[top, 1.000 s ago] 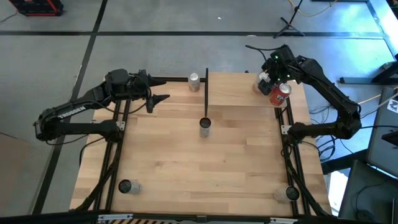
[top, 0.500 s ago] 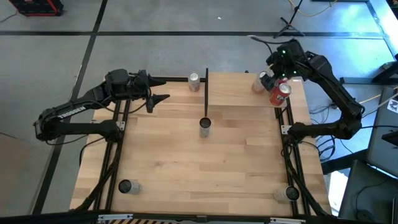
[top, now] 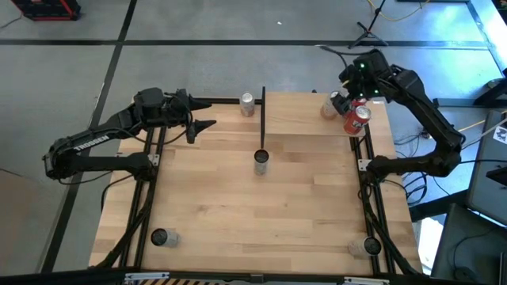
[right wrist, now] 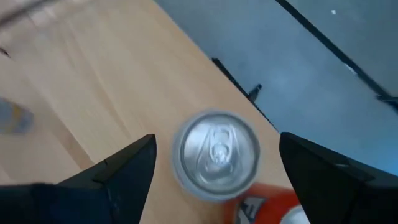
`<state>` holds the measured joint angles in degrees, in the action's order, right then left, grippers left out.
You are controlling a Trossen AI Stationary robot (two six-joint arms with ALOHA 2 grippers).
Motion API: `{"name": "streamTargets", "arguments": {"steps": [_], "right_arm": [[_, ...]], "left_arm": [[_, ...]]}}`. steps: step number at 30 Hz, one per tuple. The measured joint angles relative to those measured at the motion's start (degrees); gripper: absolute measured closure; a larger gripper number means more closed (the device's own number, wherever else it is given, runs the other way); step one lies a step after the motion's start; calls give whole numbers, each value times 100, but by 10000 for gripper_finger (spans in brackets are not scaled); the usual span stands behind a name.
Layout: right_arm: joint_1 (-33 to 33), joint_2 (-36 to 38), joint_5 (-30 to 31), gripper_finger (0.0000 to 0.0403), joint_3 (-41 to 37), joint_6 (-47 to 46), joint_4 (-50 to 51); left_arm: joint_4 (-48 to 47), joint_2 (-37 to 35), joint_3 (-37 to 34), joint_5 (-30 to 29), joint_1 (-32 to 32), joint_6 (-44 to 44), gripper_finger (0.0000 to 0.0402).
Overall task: Place canned beverage on shelf
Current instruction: Put the bottom orange soda can on the shelf
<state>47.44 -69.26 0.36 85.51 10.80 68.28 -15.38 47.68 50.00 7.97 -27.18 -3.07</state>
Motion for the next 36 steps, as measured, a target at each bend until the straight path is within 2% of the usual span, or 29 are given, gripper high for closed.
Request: {"name": "streamTargets", "arguments": {"steps": [13,24,36], "right_arm": [[-978,-175,1594,75,-8,486,98],[-1034,-413,1960,75,-8,531,140],[-1036,-408,2075,75,-8,620,608]], "left_arm": [[-2,0,0,-254,0,2,92],[-2,1,0,-273,0,-89,92],[-4,2,0,-273,0,-136,92]]}}
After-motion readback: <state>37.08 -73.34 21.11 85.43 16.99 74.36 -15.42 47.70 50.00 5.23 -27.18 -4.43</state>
